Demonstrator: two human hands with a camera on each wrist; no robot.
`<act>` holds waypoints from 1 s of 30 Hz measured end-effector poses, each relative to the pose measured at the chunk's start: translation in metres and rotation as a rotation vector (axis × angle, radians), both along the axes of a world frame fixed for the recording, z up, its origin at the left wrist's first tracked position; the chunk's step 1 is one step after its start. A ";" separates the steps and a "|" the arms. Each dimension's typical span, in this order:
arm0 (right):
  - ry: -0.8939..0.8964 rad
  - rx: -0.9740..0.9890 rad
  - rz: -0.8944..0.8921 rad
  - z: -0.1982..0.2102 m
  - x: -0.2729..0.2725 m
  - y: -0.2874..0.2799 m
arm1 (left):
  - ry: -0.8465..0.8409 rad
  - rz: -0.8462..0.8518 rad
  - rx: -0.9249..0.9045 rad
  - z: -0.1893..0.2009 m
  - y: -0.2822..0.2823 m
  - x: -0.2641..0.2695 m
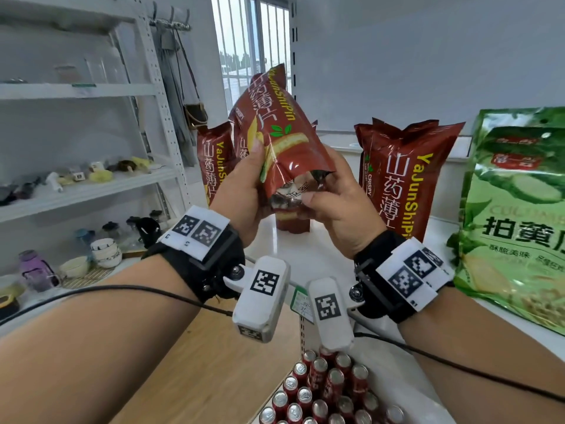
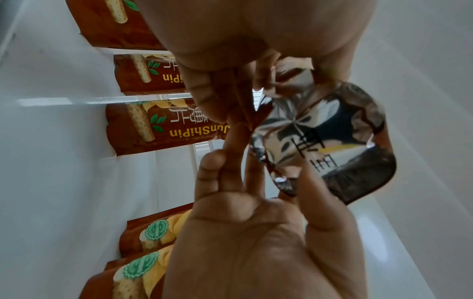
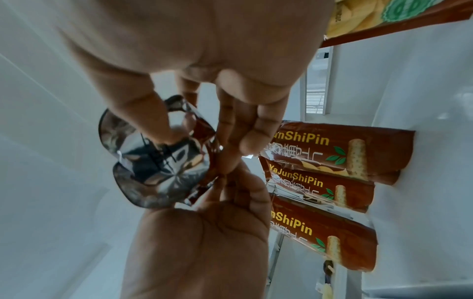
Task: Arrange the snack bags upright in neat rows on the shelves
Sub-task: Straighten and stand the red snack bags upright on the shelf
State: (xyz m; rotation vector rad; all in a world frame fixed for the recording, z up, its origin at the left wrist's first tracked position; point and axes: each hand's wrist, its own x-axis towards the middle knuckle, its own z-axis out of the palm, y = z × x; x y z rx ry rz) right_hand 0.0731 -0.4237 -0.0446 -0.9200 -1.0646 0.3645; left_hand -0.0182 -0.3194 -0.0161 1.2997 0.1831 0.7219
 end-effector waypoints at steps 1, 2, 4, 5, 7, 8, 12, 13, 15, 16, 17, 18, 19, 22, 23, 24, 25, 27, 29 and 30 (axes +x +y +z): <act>0.035 -0.003 0.033 0.001 0.000 -0.001 | -0.005 0.000 0.006 0.000 -0.001 0.000; 0.061 -0.006 0.051 0.002 0.000 -0.002 | -0.003 0.007 0.014 0.000 -0.001 -0.001; 0.100 0.000 0.062 0.002 0.002 -0.003 | 0.013 0.042 0.032 -0.002 -0.001 0.001; 0.124 0.006 0.066 0.002 0.002 -0.003 | 0.013 0.058 0.042 -0.003 -0.001 0.002; 0.163 0.019 0.084 0.002 0.003 -0.002 | -0.005 0.073 0.059 -0.003 0.000 0.004; 0.177 0.028 0.098 0.003 0.004 -0.002 | -0.019 0.077 0.057 -0.003 -0.001 0.004; 0.241 0.085 0.176 0.005 0.005 -0.007 | -0.084 0.141 0.025 -0.001 -0.001 0.004; 0.251 0.090 0.186 0.006 0.004 -0.008 | -0.092 0.143 0.023 -0.001 -0.001 0.003; 0.254 0.091 0.180 0.007 0.004 -0.007 | -0.113 0.130 0.003 0.000 -0.002 0.003; 0.250 0.094 0.174 0.007 0.004 -0.007 | -0.125 0.122 -0.016 0.001 -0.003 0.003; 0.237 0.099 0.174 0.007 0.004 -0.006 | -0.132 0.116 -0.035 0.002 -0.003 0.002; 0.215 0.104 0.183 0.008 0.004 -0.007 | -0.134 0.112 -0.048 0.003 -0.002 0.002; 0.189 0.109 0.195 0.008 0.004 -0.008 | -0.130 0.110 -0.047 0.003 -0.002 0.003; 0.128 0.118 0.220 0.010 0.004 -0.010 | -0.033 0.166 0.079 0.003 -0.002 0.002; 0.116 0.118 0.218 0.011 0.005 -0.010 | 0.009 0.198 0.138 0.001 -0.001 0.002; 0.110 0.118 0.210 0.012 0.005 -0.011 | 0.038 0.218 0.179 -0.001 0.001 0.003; 0.110 0.118 0.197 0.013 0.006 -0.012 | 0.052 0.220 0.193 -0.001 0.001 0.004; 0.120 0.112 0.165 0.014 0.008 -0.013 | 0.033 0.183 0.159 -0.001 0.002 0.004; 0.118 0.094 0.128 0.014 0.008 -0.014 | -0.010 0.113 0.111 0.001 0.002 0.003; 0.112 0.085 0.110 0.014 0.008 -0.014 | -0.022 0.080 0.090 0.001 0.002 0.003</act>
